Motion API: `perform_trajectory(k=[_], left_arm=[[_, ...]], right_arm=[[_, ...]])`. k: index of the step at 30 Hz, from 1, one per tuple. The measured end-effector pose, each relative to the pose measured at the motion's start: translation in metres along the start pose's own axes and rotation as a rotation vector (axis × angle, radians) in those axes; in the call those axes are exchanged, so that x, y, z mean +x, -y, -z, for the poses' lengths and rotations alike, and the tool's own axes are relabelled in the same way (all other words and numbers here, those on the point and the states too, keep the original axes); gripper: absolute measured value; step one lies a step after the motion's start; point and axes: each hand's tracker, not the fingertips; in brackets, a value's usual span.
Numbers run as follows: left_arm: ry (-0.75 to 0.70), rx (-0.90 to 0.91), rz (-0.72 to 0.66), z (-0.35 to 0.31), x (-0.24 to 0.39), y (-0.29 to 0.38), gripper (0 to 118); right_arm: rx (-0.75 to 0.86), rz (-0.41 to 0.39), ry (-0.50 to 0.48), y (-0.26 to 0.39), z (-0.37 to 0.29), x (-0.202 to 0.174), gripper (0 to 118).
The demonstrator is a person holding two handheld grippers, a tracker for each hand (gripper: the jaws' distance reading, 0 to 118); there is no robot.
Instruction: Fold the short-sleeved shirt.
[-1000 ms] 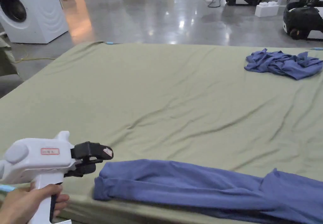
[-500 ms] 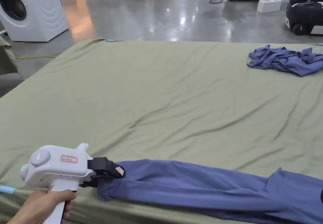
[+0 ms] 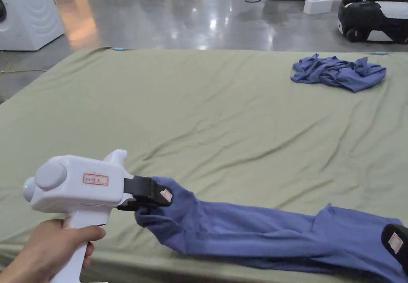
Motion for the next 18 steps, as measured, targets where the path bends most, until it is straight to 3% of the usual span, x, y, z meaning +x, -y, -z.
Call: perform_trajectory(k=[4, 7, 11, 12, 15, 16, 18], left_arm=[[0.073, -0.085, 0.034, 0.072, 0.051, 0.004, 13], [-0.043, -0.095, 0.092, 0.123, 0.059, 0.009, 13], [-0.098, -0.147, 0.071, 0.169, 0.054, 0.016, 17], [-0.107, -0.154, 0.069, 0.175, 0.050, 0.015, 25], [-0.069, -0.177, 0.049, 0.173, 0.047, 0.014, 74], [-0.045, -0.160, 0.033, 0.161, 0.048, 0.014, 80], [-0.028, -0.049, -0.007, 0.129, 0.054, 0.015, 80]], right_arm=[[0.002, 0.019, 0.000, 0.001, -0.002, 0.001, 2], [0.000, 0.013, 0.011, 0.001, -0.005, 0.003, 2], [-0.002, 0.021, 0.022, -0.002, -0.009, 0.012, 2], [-0.001, 0.031, 0.022, -0.003, -0.010, 0.014, 2], [0.008, 0.036, 0.029, -0.006, -0.013, 0.017, 2], [0.011, 0.035, 0.032, -0.008, -0.015, 0.017, 2], [0.018, 0.035, 0.031, -0.009, -0.018, 0.017, 2]])
